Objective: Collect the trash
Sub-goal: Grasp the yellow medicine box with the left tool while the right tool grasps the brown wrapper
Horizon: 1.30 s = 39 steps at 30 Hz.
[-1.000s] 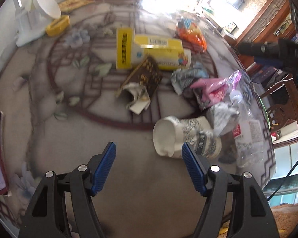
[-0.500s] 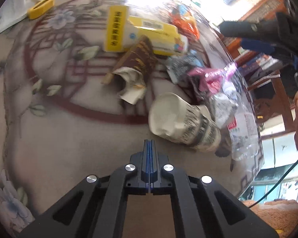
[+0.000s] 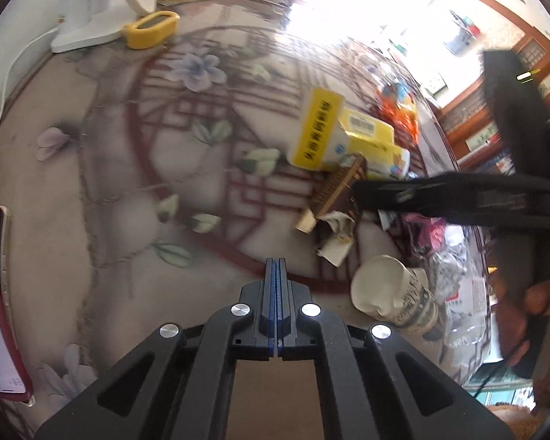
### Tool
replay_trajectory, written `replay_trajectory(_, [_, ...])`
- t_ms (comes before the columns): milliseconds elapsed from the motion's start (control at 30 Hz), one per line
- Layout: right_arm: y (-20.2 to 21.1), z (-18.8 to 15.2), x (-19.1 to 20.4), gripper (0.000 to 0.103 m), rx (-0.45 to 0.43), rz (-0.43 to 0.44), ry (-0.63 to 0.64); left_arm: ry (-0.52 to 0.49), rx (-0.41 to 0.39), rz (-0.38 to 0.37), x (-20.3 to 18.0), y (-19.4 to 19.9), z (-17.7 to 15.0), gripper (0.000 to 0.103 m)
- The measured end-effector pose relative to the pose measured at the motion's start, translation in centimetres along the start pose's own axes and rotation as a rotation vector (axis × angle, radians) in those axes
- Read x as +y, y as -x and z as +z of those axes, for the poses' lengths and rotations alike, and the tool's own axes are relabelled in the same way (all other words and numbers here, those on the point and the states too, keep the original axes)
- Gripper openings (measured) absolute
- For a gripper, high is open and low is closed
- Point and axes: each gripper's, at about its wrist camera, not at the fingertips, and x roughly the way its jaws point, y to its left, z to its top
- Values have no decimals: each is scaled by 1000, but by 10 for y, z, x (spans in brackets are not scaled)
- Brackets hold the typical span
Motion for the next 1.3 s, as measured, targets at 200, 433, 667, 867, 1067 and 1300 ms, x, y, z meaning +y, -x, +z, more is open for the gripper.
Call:
replay_trajectory(200, [-29, 6, 3, 92, 19, 8, -47, 47, -47, 21, 11, 11, 10, 0])
replay_trajectory(433, [-11, 3, -5, 50, -47, 44, -41, 34, -88, 14, 5, 11, 37, 31])
replay_trajectory(667, [43, -8, -28, 49, -152, 40, -72, -67, -115, -8, -20, -12, 79, 69])
replay_trajectory(867, [70, -21, -51, 49, -189, 55, -136, -112, -55, -51, -34, -57, 103, 68])
replay_trajectory(1067, [78, -34, -60, 48, -200, 38, -154, -121, -11, -107, -43, -72, 100, 16])
replay_trajectory(1300, [85, -42, -65, 48, -210, 42, -162, -116, -76, -138, -49, -47, 89, 8])
